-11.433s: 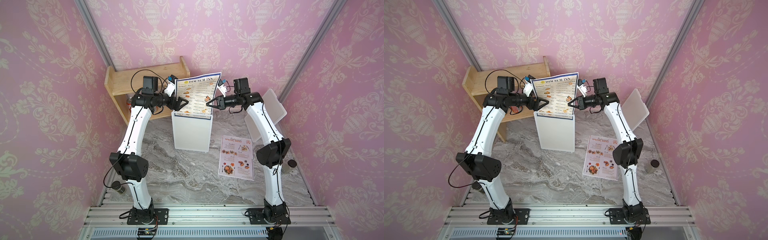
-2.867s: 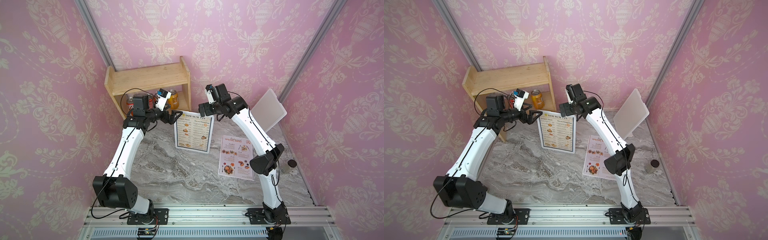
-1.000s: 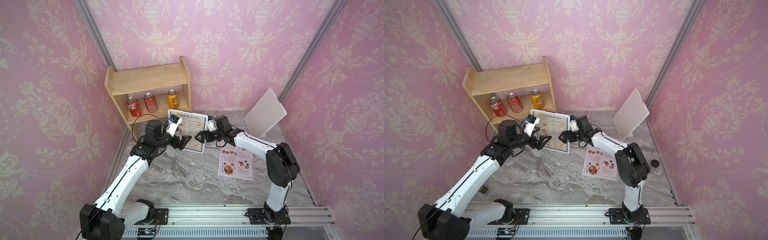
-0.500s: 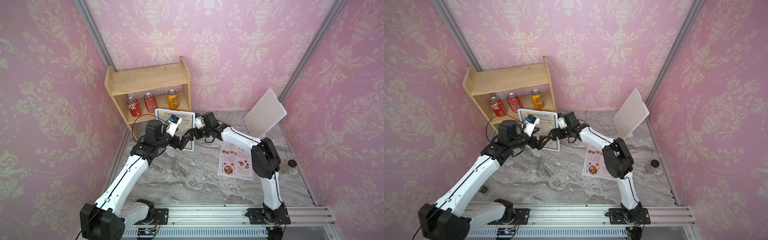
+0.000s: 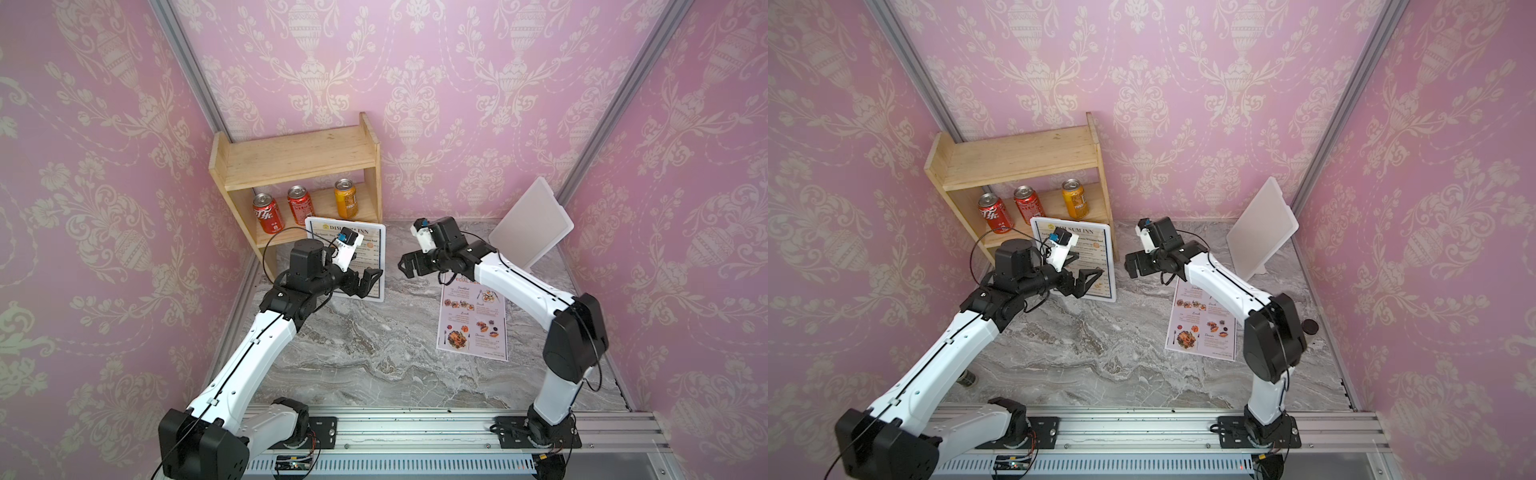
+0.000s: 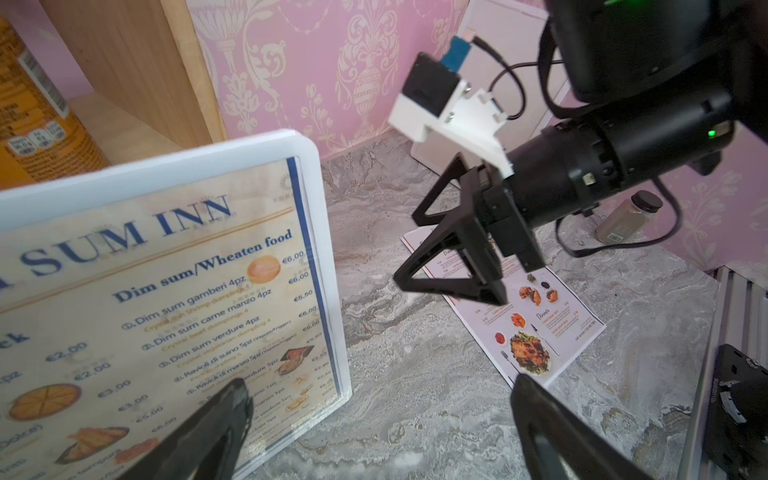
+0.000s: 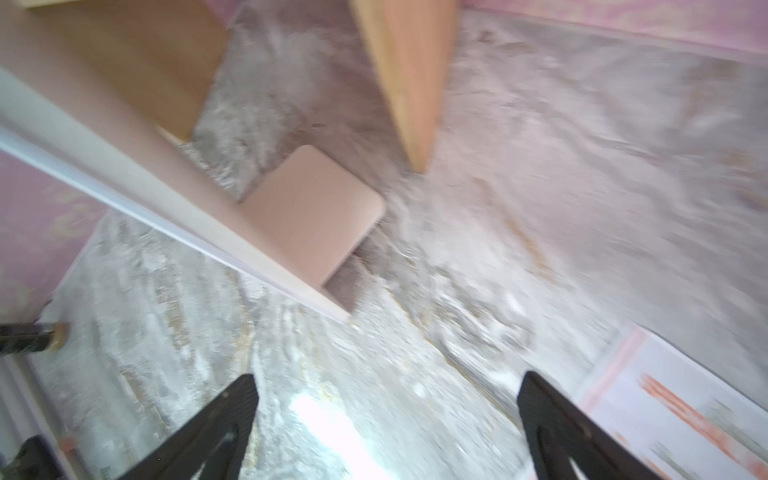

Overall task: Insert the menus into the narrow rack
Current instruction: Move the narrow rack to the center of the board, then pick up the narrow rack at the center of the board.

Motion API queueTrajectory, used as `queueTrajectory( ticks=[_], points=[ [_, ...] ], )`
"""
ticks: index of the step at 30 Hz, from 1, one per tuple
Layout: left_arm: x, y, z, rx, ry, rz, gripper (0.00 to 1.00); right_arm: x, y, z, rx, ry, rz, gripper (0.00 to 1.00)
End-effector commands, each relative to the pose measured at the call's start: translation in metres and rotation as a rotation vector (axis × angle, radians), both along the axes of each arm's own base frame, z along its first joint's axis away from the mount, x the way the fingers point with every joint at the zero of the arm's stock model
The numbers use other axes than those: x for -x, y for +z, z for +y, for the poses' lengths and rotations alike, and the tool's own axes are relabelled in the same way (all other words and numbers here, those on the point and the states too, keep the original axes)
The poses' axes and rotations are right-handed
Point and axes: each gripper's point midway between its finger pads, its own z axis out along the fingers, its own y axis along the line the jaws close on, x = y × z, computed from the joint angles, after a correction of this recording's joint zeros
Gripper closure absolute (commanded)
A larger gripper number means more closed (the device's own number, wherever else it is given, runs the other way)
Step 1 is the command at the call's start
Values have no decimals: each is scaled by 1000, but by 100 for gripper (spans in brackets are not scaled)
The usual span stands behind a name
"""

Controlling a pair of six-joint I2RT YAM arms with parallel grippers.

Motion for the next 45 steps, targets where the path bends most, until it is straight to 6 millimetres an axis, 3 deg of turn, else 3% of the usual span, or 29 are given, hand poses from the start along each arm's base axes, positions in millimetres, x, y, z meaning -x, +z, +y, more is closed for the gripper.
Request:
queueTrajectory(
  ticks=[1,4,7,11,16,29,34,38,45],
  points=[
    [4,30,-14,56,-47,-84,1,7,-14,-112,136,-390,2,0],
    [5,28,-25,75,-91,-82,1,23,-19,-172,138,-599,-19,0],
    [5,25,-28,84,-111,-79,1,33,-24,-210,150,-742,-46,0],
    [12,26,-32,110,-139,-76,1,29,-38,-249,137,-866,-45,0],
    [14,11,-33,89,-152,-57,1,14,-43,-287,113,-948,-75,0],
    [7,-1,-36,78,-159,-29,1,-34,-36,-328,74,-962,-156,0],
    [4,-5,-37,69,-158,-23,1,-57,-31,-328,38,-904,-193,2],
    [3,-6,-36,58,-155,-26,1,-68,-33,-326,43,-868,-204,11],
    [1,-5,-35,49,-147,-33,1,-77,-36,-321,5,-818,-215,47]
  ],
)
